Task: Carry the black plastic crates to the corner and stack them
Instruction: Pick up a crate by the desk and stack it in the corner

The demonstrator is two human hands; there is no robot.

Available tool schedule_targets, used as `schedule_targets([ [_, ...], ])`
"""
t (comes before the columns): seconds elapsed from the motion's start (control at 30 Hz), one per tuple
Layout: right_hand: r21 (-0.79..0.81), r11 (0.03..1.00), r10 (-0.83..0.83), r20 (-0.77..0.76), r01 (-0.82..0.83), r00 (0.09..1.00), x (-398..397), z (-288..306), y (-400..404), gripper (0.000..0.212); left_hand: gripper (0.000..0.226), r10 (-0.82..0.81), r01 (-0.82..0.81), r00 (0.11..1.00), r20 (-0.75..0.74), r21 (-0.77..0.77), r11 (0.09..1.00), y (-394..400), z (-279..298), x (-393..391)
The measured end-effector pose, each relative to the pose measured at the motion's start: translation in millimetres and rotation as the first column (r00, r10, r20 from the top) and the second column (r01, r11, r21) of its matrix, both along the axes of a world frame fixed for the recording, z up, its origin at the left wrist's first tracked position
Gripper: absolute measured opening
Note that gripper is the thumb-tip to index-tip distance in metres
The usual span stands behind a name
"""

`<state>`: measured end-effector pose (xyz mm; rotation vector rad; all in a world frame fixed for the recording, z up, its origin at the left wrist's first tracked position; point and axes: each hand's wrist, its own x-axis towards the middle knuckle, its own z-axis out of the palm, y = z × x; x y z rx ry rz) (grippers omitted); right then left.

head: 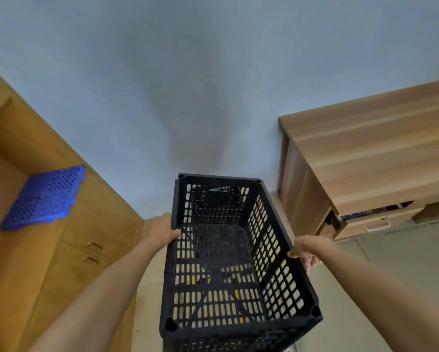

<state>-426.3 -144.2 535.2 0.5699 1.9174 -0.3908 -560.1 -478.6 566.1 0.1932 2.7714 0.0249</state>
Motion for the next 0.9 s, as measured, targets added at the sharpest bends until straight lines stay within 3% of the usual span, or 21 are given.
schedule_targets([
  [0.1, 0.010, 0.996, 0.089, 0.000, -0.089, 0.996, -49, -3, 18, 0.062, 0.027, 0.073, -0.074, 0.997, 0.021, 0.045, 0.996, 9, -4, -41],
  [0.33, 0.060, 0.976, 0.214, -0.123, -0.208, 0.969, -142, -21, 37, 0.033, 0.033, 0.138, -0.144, 0.988, 0.064, 0.117, 0.983, 7, -37, -134],
  [0.5, 0.151, 0.967, 0.233, -0.177, -0.207, 0.956, -213, -43, 30, 0.022, 0.038, 0.147, -0.164, 0.981, 0.129, 0.129, 0.978, 2, -74, -221],
  [0.73, 0.243, 0.949, 0.256, -0.218, -0.201, 0.942, -297, -74, 15, 0.033, 0.042, 0.097, -0.161, 0.938, 0.333, 0.171, 0.972, 3, -105, -324],
  [0.9, 0.238, 0.951, 0.248, -0.207, -0.198, 0.946, -322, -105, 15, 0.032, 0.038, 0.061, -0.107, 0.913, 0.403, 0.092, 0.990, 7, -138, -358],
])
